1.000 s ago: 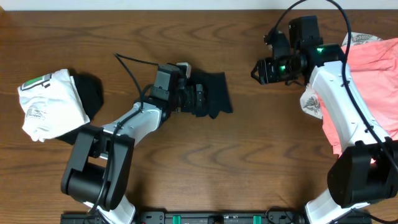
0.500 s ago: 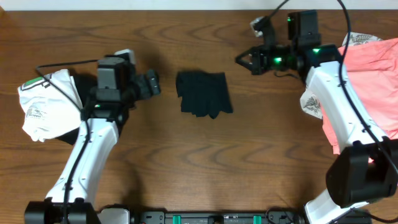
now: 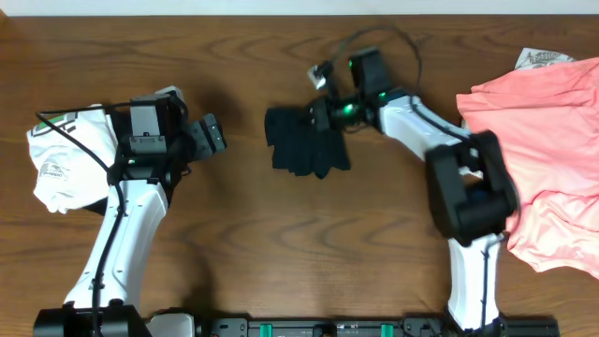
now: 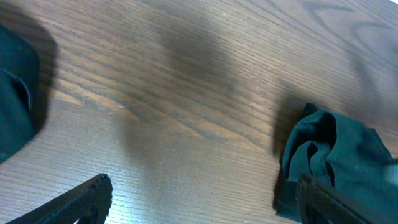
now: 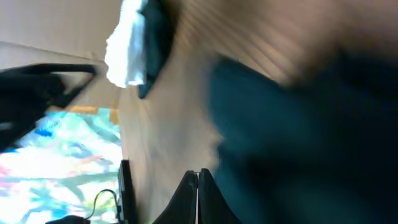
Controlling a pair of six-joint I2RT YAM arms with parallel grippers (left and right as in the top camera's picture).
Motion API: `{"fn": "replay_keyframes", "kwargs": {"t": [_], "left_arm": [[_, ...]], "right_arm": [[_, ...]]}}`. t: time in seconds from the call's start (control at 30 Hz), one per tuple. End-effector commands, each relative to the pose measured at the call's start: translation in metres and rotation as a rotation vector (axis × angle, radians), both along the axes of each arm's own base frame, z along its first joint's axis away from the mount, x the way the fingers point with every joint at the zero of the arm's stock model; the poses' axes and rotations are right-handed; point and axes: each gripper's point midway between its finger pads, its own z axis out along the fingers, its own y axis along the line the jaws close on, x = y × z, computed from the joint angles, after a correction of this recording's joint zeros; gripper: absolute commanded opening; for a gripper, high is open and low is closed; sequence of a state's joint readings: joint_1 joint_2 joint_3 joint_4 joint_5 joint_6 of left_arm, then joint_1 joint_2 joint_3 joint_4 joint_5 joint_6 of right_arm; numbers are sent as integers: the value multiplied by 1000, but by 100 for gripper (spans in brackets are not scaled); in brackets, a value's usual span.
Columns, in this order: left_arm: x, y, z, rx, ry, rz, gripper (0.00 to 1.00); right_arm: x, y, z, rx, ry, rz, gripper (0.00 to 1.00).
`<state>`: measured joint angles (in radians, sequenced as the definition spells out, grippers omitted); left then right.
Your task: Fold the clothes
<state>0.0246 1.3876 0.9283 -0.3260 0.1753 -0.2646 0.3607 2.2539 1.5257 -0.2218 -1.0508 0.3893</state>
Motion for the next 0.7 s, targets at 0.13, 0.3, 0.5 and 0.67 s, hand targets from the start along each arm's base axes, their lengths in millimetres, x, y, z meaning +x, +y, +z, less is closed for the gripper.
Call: {"fn": "replay_keyframes", "kwargs": {"t": [0.13,0.3,0.5,0.67], "left_arm": [[1,3,4,15,-11,3,95],[1,3,5,15,-12,3,95],[1,3,5,15,-12,3,95],[1,3,5,15,-12,3,95]], "right_arm": [[-26,4,-85,-43,265,7,2],[-17,-7,-81,-16,263,-11,4],[-4,-9,-19,111,143,31,6],[6,-7,46,108,-76,22,7]]}}
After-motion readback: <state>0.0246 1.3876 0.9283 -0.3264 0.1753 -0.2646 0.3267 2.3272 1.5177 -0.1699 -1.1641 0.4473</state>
